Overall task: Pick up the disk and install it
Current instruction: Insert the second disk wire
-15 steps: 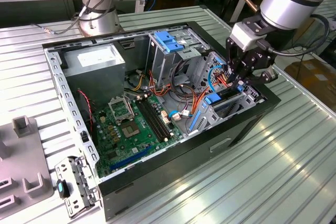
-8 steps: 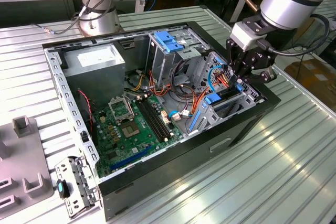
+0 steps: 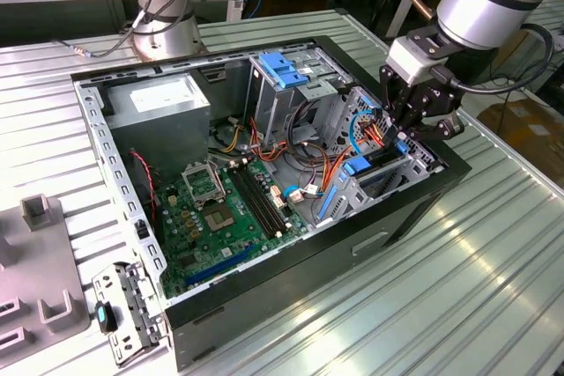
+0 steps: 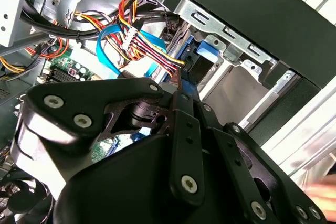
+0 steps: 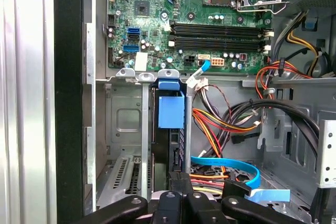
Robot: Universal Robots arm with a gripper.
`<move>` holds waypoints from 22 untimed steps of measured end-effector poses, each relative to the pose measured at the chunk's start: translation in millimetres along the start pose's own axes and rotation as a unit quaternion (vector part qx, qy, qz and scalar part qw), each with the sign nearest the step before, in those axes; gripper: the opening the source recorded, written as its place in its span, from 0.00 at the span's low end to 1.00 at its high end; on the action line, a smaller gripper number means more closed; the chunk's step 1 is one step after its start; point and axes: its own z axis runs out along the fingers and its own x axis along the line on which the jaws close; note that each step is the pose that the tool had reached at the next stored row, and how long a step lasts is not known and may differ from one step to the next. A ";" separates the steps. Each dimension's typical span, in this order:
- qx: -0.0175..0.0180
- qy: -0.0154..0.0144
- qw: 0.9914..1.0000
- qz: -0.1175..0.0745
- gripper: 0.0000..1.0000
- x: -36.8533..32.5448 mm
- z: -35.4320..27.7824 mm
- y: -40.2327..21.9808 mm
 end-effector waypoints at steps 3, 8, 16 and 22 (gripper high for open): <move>0.000 0.000 1.000 0.000 0.11 0.0 0.0 0.0; 0.000 0.000 1.000 0.000 0.11 -0.1 -0.2 3.7; 0.000 -0.001 1.000 0.000 0.11 -0.3 -2.5 6.9; 0.000 -0.001 1.000 0.000 0.11 -1.3 -20.0 6.0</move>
